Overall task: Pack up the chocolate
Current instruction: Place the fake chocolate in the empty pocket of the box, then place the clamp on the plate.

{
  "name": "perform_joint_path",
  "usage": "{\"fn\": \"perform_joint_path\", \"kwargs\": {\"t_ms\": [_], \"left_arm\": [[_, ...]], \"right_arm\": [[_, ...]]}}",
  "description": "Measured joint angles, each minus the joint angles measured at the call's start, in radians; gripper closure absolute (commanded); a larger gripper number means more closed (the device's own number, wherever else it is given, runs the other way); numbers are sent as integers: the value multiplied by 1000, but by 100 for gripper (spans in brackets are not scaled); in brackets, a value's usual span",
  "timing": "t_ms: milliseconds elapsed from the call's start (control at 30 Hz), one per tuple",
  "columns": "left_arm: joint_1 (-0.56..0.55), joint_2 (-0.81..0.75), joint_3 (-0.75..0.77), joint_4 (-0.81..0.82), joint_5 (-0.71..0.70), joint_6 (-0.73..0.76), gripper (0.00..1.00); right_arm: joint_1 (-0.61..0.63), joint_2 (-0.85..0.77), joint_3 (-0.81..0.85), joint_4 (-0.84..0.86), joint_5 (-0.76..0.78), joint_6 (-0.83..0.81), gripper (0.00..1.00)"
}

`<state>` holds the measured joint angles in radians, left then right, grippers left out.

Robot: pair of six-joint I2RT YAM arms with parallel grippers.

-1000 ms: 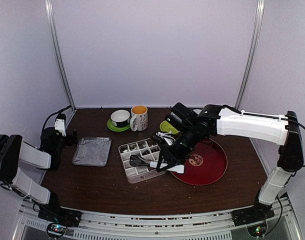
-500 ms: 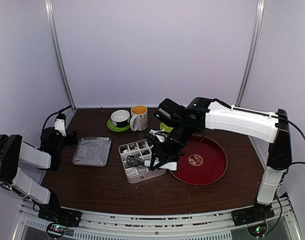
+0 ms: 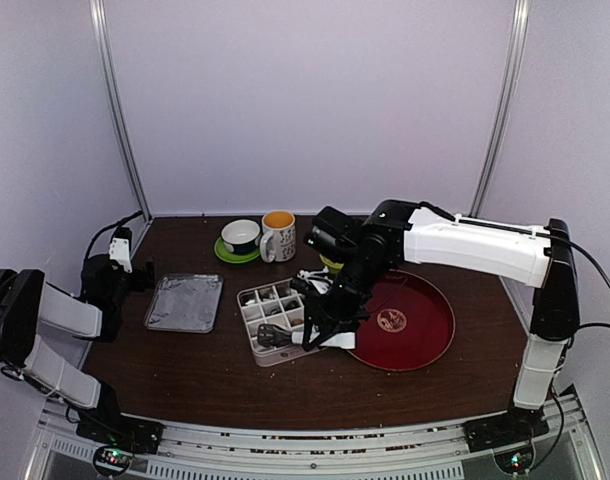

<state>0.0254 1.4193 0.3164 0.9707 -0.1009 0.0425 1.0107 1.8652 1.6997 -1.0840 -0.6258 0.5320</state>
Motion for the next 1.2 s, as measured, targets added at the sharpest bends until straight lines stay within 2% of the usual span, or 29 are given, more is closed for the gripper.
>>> {"fn": "perform_joint_path", "kwargs": {"t_ms": [167, 367, 667, 767, 867, 1000, 1200], "left_arm": [[0, 0, 0, 0, 0, 0, 2], [0, 0, 0, 0, 0, 0, 2], [0, 0, 0, 0, 0, 0, 2], [0, 0, 0, 0, 0, 0, 2], [0, 0, 0, 0, 0, 0, 2], [0, 0, 0, 0, 0, 0, 2], [0, 0, 0, 0, 0, 0, 2]], "right_arm": [[2, 13, 0, 0, 2, 0, 71], [4, 13, 2, -1, 3, 0, 68], [4, 14, 14, 0, 6, 0, 67], [4, 14, 14, 0, 12, 0, 74], [2, 10, 6, 13, 42, 19, 74], [-24, -89, -158, 116, 116, 106, 75], [-148, -385, -470, 235, 274, 267, 74]]}}
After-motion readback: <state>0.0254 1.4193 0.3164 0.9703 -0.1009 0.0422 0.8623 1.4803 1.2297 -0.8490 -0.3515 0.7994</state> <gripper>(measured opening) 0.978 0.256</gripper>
